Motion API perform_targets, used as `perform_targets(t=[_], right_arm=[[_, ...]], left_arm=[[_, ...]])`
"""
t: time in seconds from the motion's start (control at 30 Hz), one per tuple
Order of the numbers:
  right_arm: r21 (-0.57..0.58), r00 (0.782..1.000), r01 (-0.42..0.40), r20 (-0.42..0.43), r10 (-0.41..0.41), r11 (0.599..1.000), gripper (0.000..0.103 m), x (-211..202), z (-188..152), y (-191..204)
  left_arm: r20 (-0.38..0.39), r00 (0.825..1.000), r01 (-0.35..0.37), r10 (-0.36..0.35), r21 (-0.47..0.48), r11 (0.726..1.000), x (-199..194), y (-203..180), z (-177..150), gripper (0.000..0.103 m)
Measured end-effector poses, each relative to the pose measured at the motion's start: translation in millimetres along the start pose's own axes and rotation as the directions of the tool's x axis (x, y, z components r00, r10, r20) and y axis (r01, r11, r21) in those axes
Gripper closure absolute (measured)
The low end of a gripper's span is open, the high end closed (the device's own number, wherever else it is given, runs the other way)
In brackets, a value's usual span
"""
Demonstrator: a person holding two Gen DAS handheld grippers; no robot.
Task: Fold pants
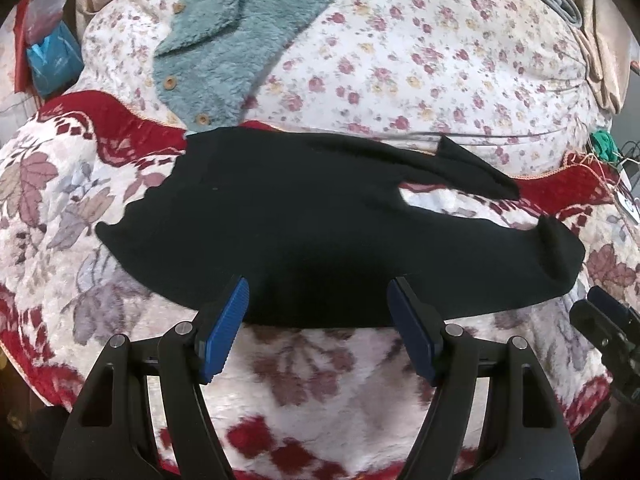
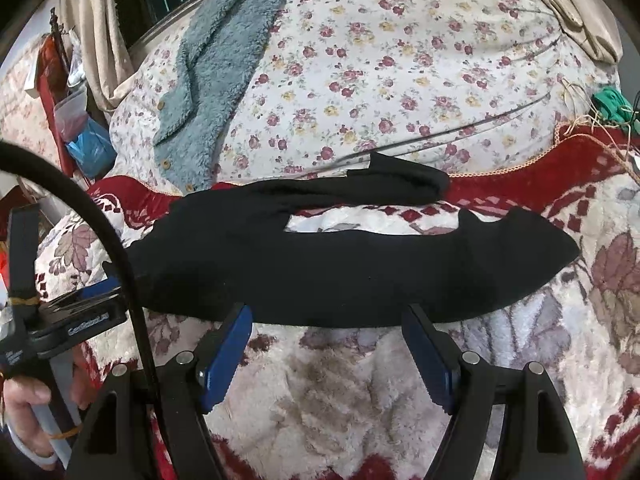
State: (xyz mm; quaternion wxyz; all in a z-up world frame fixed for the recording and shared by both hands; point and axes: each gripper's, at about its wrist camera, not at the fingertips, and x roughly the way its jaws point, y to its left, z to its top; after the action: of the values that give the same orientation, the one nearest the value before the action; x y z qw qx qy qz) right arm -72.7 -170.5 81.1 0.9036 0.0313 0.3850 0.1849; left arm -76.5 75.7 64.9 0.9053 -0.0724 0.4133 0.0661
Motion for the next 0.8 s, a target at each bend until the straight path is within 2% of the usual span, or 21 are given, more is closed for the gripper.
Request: perform_targets(t=[0.2, 0.3, 0.63, 0.8], right_arm=[[0.049, 1.0, -0.011, -0.001, 0.011, 0.999, 0.027, -2.2, -4.1, -16.2], [0.069, 1.0, -0.013, -0.006, 0.014, 0.998, 0.027, 0.6, -5.7, -20.1], [0.081, 1.0, -0.016, -0.017, 0.017, 0.997, 0.027, 4.6, -6.4, -21.5], [0.09, 0.999, -0.027, -0.017, 0.029, 0.996, 0.027, 7.5, -6.9, -20.8]], left_arm=[[-0.01, 1.0, 0.02, -0.02, 0.032, 0.999, -4.0, -12.9, -2.1, 0.03], [-0.008, 1.0, 0.009, -0.008, 0.044, 0.999, -6.3, -9.9, -3.6, 0.03], [-0.009, 1.0, -0.027, 0.027, -0.004, 1.0, -8.5, 16.2, -0.8, 0.03], [-0.024, 0.998, -0.061, 0.061, 0.023, 0.998, -9.6, 18.7, -4.5, 0.03]])
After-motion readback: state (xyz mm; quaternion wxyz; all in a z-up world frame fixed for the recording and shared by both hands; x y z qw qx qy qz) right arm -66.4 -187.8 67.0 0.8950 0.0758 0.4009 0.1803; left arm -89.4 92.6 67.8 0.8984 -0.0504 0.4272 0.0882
